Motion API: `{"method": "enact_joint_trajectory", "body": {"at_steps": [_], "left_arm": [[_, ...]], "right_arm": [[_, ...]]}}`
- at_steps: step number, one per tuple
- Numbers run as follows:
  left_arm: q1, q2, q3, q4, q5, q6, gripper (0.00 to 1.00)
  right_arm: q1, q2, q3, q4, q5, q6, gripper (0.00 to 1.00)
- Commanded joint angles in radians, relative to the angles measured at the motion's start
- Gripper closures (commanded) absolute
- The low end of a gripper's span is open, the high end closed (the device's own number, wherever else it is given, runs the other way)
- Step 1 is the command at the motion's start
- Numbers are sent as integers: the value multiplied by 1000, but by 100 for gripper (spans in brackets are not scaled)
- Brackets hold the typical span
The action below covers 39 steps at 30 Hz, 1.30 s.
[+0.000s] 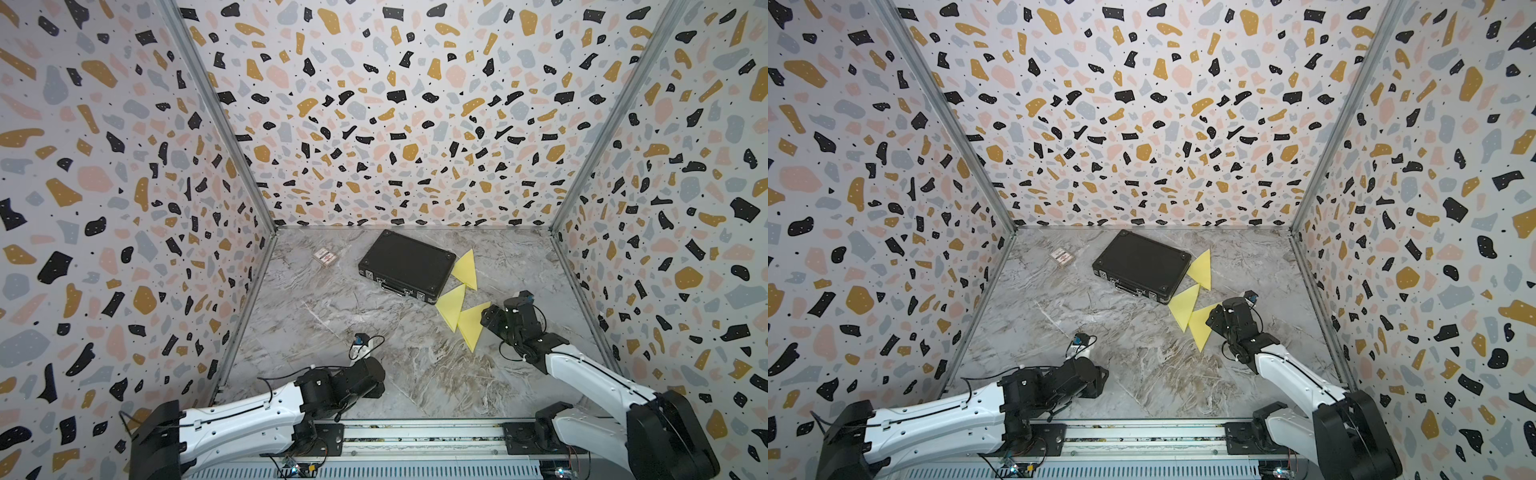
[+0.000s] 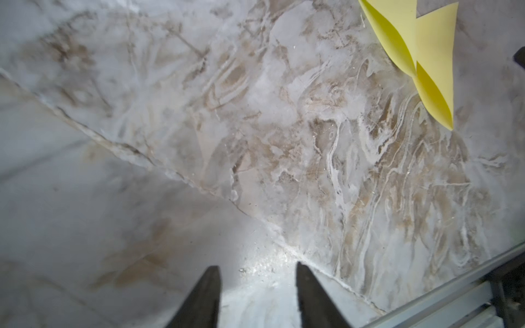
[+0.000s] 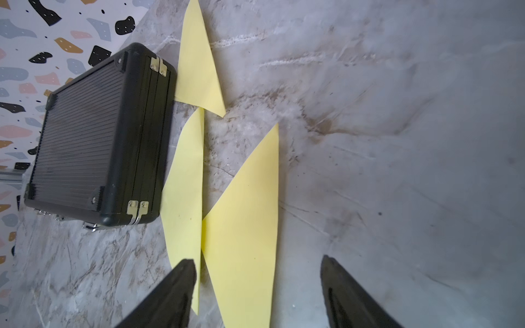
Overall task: Fold the square paper diagonally
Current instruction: Place the paper at the center of the board, then reset both arms
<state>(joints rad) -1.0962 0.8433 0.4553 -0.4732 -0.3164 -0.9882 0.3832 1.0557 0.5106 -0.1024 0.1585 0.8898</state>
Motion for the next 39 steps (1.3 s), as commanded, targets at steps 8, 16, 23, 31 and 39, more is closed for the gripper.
{"method": "enact_joint_trajectory", "body": {"at_steps": [8,16,23,31,39], "left_arm": [[451,46,328,-91,-34,408,1],[646,107,311,98,-370,519,1],[872,128,57,552,-248,638,1],[880,306,4,768,-248,840,1],[894,474,-47,1083,-154,1000,1]], "right_arm": [[-3,-239,144,-265,427,-360,0],[-16,-195,-68,306,520,-853,1],[-128,-27,-143,533,411,-911,1],[-199,217,-220,856,318,-874,1],[-230,389,-263,1148,271,-941,1]]}}
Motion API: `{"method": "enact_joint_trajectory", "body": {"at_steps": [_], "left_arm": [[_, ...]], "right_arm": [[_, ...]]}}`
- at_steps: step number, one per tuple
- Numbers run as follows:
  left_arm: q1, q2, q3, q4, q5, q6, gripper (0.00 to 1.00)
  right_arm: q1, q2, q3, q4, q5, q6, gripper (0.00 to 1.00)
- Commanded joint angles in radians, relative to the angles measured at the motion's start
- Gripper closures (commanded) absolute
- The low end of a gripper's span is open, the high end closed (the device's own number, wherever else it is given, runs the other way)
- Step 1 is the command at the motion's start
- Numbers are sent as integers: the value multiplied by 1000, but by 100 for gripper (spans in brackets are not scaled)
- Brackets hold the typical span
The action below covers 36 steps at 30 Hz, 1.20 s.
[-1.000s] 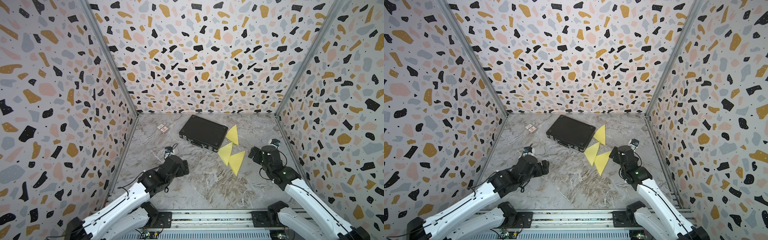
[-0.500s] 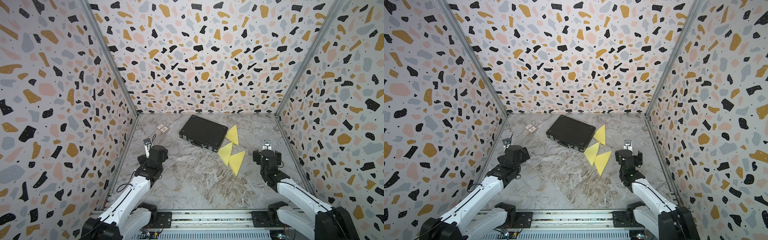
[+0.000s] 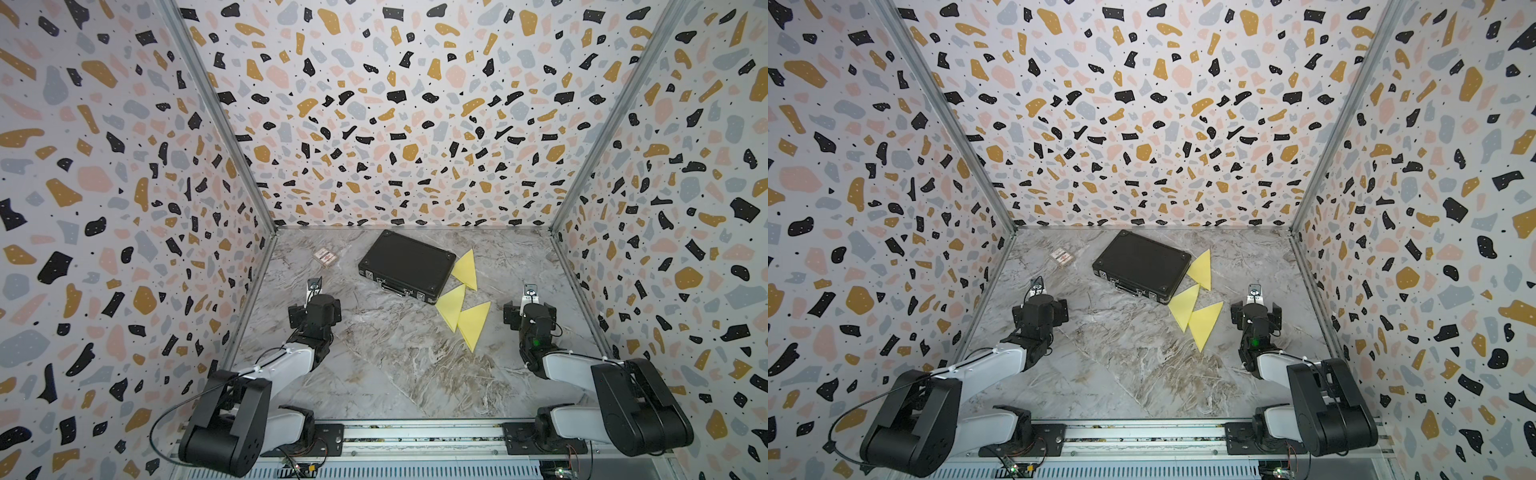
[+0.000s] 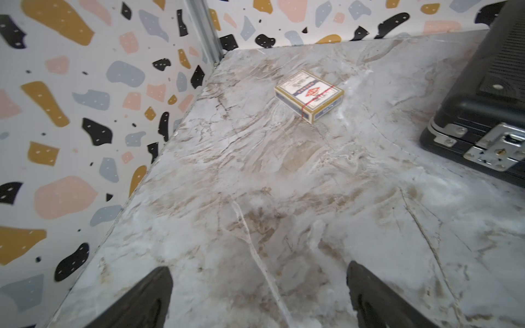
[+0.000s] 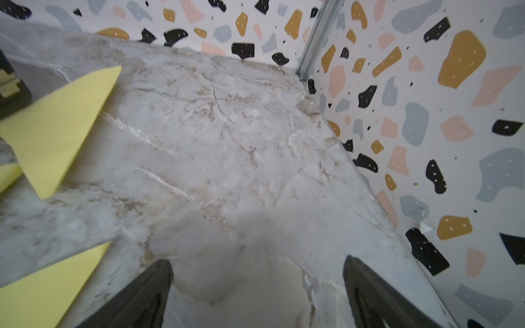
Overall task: Fold the square paper diagonally
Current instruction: Reset both arms
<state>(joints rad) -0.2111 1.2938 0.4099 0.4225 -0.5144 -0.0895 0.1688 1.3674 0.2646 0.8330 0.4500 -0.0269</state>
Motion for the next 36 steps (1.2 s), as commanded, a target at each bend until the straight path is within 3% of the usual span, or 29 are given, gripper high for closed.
{"method": "enact_joint_trajectory", "body": {"at_steps": [1,4,5,7,10,12,15,17,20,36], "left_arm": [[14,38,-14,229,53,110,1],[50,103,-95,461,128,125,1],[55,94,-93,434,142,118,1],[90,83,-53,330,219,99,1],[135,95,-51,323,300,75,1],[157,162,-115,539,350,80,1],[170,118,-68,364,409,77,1],[174,147,-87,451,406,75,1],[173,120,-77,387,402,71,1],[173,127,-82,410,401,71,1]], "right_arm": [[-18,104,-15,242,-61,-42,1],[-27,155,16,209,-74,-28,1],[-32,172,19,233,-85,-37,1],[-43,140,61,91,-103,-10,1],[-58,150,66,96,-119,-3,1],[-60,157,64,112,-121,-4,1],[-60,145,66,91,-120,-1,1],[-59,156,60,122,-121,-7,1],[-60,151,62,106,-120,-4,1],[-61,153,59,118,-129,-9,1]]}}
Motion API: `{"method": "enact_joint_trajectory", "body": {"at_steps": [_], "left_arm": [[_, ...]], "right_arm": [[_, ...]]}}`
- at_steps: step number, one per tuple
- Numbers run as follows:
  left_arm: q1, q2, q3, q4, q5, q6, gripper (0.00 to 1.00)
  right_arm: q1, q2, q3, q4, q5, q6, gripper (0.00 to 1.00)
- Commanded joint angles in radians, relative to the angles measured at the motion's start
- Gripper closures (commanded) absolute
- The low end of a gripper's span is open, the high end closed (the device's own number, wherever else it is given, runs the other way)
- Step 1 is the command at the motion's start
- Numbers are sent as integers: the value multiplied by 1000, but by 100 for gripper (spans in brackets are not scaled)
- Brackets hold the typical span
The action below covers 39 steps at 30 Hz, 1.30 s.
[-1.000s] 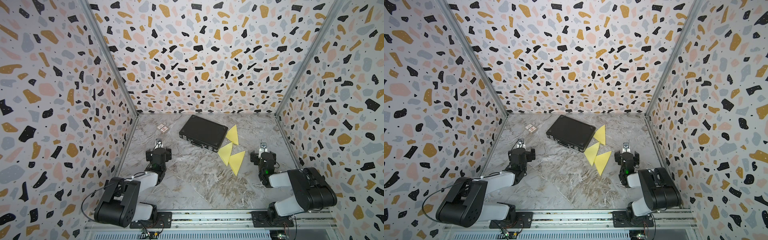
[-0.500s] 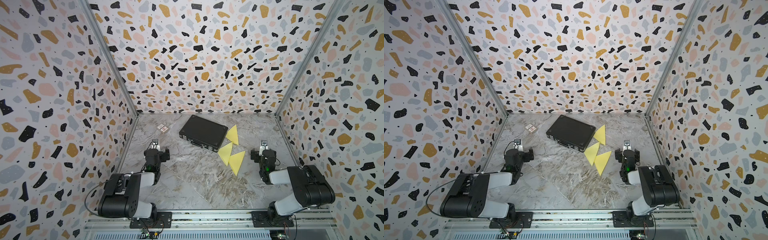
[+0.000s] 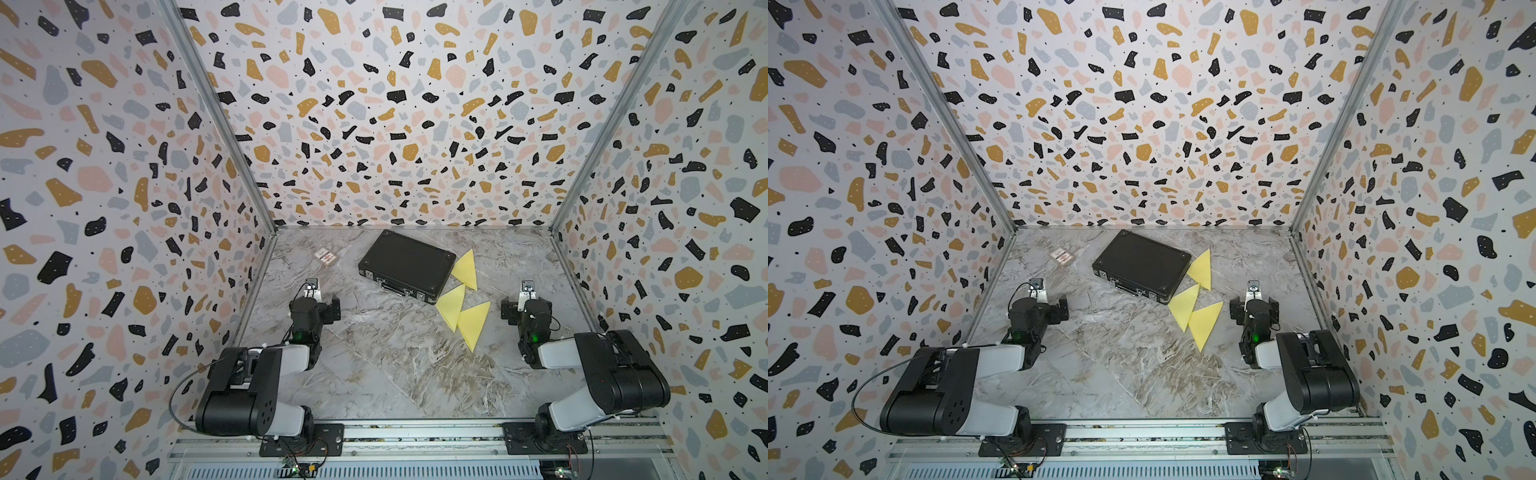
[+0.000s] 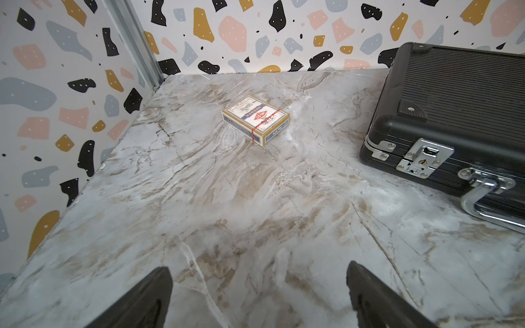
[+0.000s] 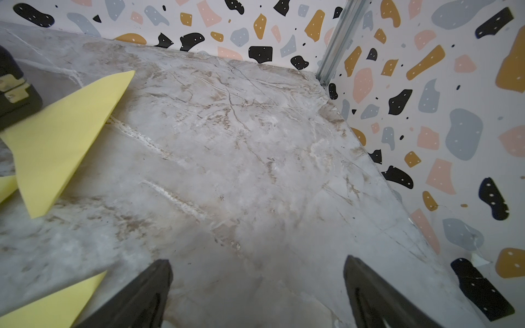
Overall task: Fold the square paper diagonally
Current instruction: Reset both arms
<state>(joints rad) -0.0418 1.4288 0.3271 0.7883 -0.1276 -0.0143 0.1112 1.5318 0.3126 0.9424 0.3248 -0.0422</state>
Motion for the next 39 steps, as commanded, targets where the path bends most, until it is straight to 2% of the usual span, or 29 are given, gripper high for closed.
{"method": "enact_joint_trajectory", "body": {"at_steps": [1,4,6,9,12,14,17,19,25,27,29,31,32,34,36,39], "left_arm": [[3,-7,1,45,15,-3,1],[3,-8,1,45,15,-3,1],[3,-7,1,45,15,-4,1],[3,-8,1,45,14,-4,1],[3,-7,0,45,14,-4,1],[3,-8,1,45,14,-3,1],[3,-8,1,45,14,-4,1],[3,-7,1,45,15,-3,1],[3,-8,1,45,15,-4,1],[3,-8,1,45,14,-3,1],[3,-8,1,46,14,-3,1],[3,-8,1,45,13,-3,1],[3,-7,1,47,13,-4,1],[3,-7,0,45,14,-3,1],[3,-6,1,45,13,-4,1],[3,-7,1,45,13,-5,1]], "right_arm": [[-3,-12,11,9,-4,6,0],[-2,-25,-15,55,-22,-7,0],[-2,-111,-48,41,-56,-18,0],[-2,-302,-49,-128,-37,-4,1],[-2,-379,-87,-81,-41,-3,1],[-1,-348,-93,-40,-14,2,1],[-2,-337,-54,-134,-33,1,1],[-2,-290,-52,-116,-22,5,1],[-3,5,-14,88,-72,-27,0],[-6,-37,13,-47,-65,-5,1],[-26,1,13,24,-94,-1,0],[-32,-26,38,-73,-95,16,1],[-33,-7,28,-17,-99,7,1],[-33,-28,35,-71,-96,14,0],[-33,-9,21,-4,-100,2,1],[-33,-18,28,-36,-108,5,1]]}}
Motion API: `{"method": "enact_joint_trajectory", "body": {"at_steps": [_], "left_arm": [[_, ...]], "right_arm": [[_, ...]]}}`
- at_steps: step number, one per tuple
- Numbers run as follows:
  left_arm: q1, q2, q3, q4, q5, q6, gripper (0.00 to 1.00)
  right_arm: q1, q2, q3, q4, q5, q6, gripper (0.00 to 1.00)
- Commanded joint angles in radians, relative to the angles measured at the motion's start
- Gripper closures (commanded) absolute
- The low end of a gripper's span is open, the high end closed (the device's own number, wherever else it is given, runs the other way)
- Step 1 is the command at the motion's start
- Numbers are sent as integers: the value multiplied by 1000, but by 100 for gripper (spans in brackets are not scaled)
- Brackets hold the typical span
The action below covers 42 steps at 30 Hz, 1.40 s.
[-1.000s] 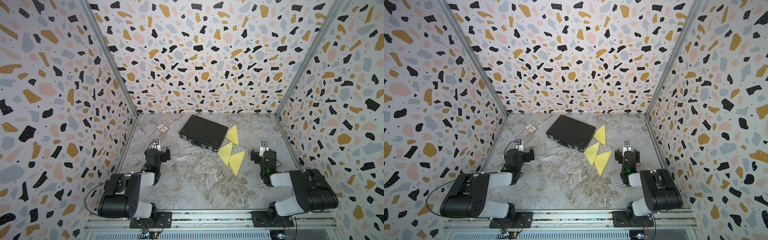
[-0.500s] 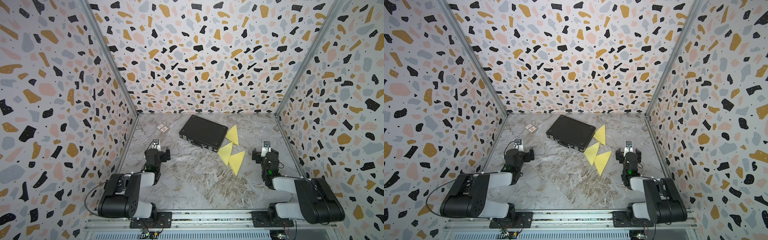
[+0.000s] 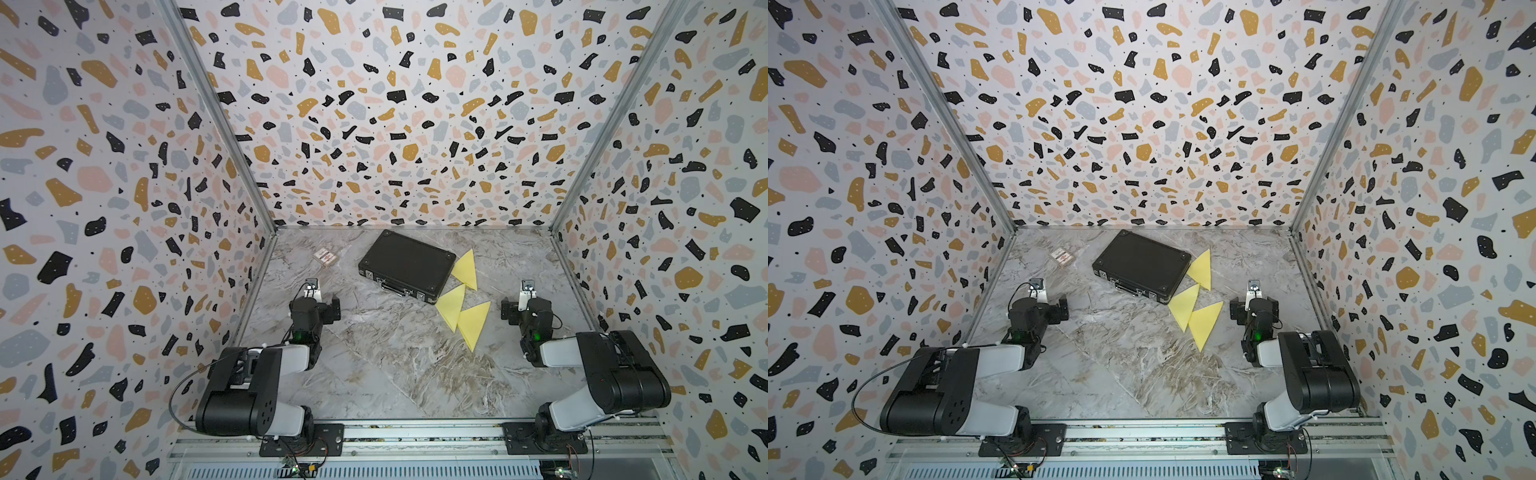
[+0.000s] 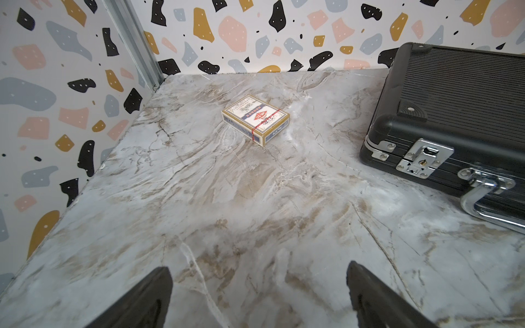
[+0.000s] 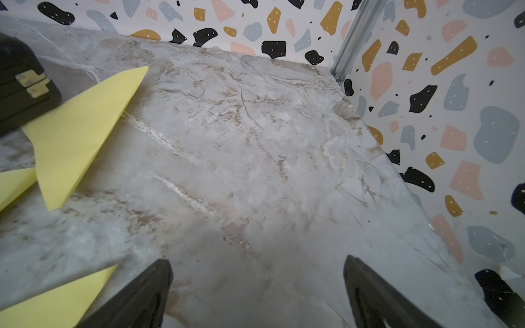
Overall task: Fold the square paper diagonally
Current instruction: Reset both arms
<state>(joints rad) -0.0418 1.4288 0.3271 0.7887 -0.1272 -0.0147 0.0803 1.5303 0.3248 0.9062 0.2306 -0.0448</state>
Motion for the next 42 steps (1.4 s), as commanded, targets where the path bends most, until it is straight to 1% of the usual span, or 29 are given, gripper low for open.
{"method": "enact_joint_trajectory", "body": {"at_steps": [1,3,5,7,9,25,27,31,33,35,38,40,42], "left_arm": [[3,-7,1,44,13,-4,1],[3,-8,1,45,12,-4,1],[3,-8,1,45,13,-4,1],[3,-6,1,45,13,-3,1],[3,-6,1,44,14,-3,1],[3,-6,1,43,13,-4,1],[3,-7,1,44,14,-4,1],[3,-7,1,44,14,-3,1],[3,-7,1,44,14,-3,1],[3,-7,1,44,14,-4,1],[3,-7,1,44,13,-4,1],[3,-7,1,43,13,-3,1],[3,-7,1,43,13,-3,1]], "right_arm": [[-2,-9,10,24,-15,4,0],[-1,-21,17,-11,-11,9,1],[-2,-8,17,7,-19,4,1],[-5,-7,42,-48,-61,1,1],[-16,-3,41,-35,-85,2,1],[-15,-23,12,3,-73,2,1],[-16,-72,-16,20,-62,7,1],[-16,-238,-80,-15,-42,17,0],[-15,-273,-98,-13,-11,28,1],[-16,-262,-103,15,-10,26,0],[-15,-245,-89,-4,-9,29,1],[-15,-205,-79,7,-6,32,0],[-16,-131,-53,27,-25,24,1]]}}
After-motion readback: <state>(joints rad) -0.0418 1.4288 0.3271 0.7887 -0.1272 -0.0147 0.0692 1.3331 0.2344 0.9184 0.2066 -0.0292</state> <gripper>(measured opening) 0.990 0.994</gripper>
